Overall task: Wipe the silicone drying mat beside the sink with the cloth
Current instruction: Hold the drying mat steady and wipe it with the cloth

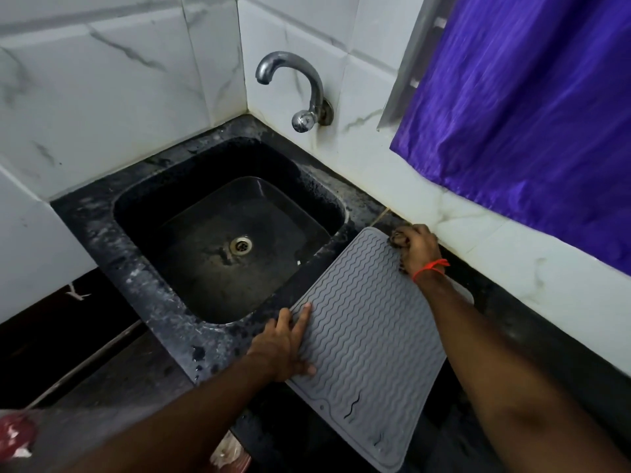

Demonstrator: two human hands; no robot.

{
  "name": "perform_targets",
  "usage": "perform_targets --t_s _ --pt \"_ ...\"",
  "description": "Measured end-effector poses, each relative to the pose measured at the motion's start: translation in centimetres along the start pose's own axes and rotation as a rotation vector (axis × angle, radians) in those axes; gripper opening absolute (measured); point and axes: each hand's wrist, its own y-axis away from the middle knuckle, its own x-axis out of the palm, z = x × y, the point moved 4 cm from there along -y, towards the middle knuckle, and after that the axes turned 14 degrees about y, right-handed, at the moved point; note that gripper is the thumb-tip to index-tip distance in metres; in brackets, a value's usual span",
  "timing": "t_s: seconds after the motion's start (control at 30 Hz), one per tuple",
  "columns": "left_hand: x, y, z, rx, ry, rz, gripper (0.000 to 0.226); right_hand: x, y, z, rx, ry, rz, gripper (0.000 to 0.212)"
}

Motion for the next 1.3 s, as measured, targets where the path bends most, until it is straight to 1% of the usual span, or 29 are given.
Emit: perform_targets --t_s 0.1,0.17,0.3,0.4,0.5,0.6,0.67,0.73,0.8,0.87,0.93,0.97,1.0,1.03,1.07,1.13,1.23,1.3 --pt "-0.3 0.1 -0.2 0.014 0.012 -0.004 0.12 0.3 3.0 0.6 -0.089 0.058 -0.003 0.05" --pt "-0.5 0.3 0.3 0.017 0.075 0.016 0.114 0.8 5.5 1.1 -0.128 0.097 0.013 0.048" --pt "-1.4 0.3 1.3 0.073 0.197 0.032 0.082 2.7 10.1 3.8 -0.252 0.162 0.096 0.043" --pt "-1.6 0.6 1.5 0.091 0.246 0.024 0.065 3.8 13.5 6.4 -0.249 0.172 0.148 0.035" --pt "-1.7 0.7 1.4 0.103 0.27 -0.016 0.061 4.1 17.5 9.5 -0.24 0.143 0.15 0.034" --pt "-1.8 0.9 1.4 0.124 0.284 -0.048 0.06 4.3 22.1 11.8 -0.297 0.127 0.114 0.033" --pt "-1.8 1.0 1.2 0.137 0.335 -0.067 0.059 4.2 24.8 12.9 -0.327 0.123 0.109 0.037" --pt "-1.7 0.9 1.1 0.152 0.349 -0.08 0.058 3.9 26.9 13.7 -0.334 0.071 0.121 0.038" --pt "-1.6 0.8 1.1 0.145 0.289 -0.07 0.059 3.7 27.9 14.0 -0.344 -0.026 0.157 0.037" --pt "-1.5 0.7 1.4 0.126 0.269 -0.045 0.064 3.3 27.6 13.8 -0.345 -0.187 0.246 0.033" --pt "-1.6 0.9 1.4 0.105 0.301 -0.036 0.066 2.7 25.3 12.4 -0.242 -0.337 0.348 0.03" --pt "-1.9 0.8 1.3 0.096 0.334 -0.034 0.065 2.2 23.5 11.3 -0.153 -0.38 0.349 0.031" --pt "-2.1 0.7 1.2 0.081 0.393 -0.031 0.062 1.7 21.7 10.2 -0.066 -0.393 0.314 0.033" --pt "-2.4 0.5 1.0 0.069 0.456 -0.017 0.058 1.2 19.9 9.4 -0.015 -0.363 0.259 0.035" --pt "-2.6 0.2 0.8 0.071 0.514 -0.007 0.052 0.9 18.5 9.0 -0.016 -0.302 0.197 0.036" --pt "-2.9 0.3 0.8 0.012 0.657 -0.01 0.044 1.1 17.5 9.9 -0.108 -0.197 0.144 0.037" --pt "-2.8 0.3 0.8 -0.05 0.768 -0.041 0.061 3.2 20.7 13.6 -0.285 -0.092 0.138 0.029" --pt "-2.6 -0.1 0.7 -0.035 0.834 -0.033 0.059 4.4 23.9 15.4 -0.305 -0.053 0.097 0.027"
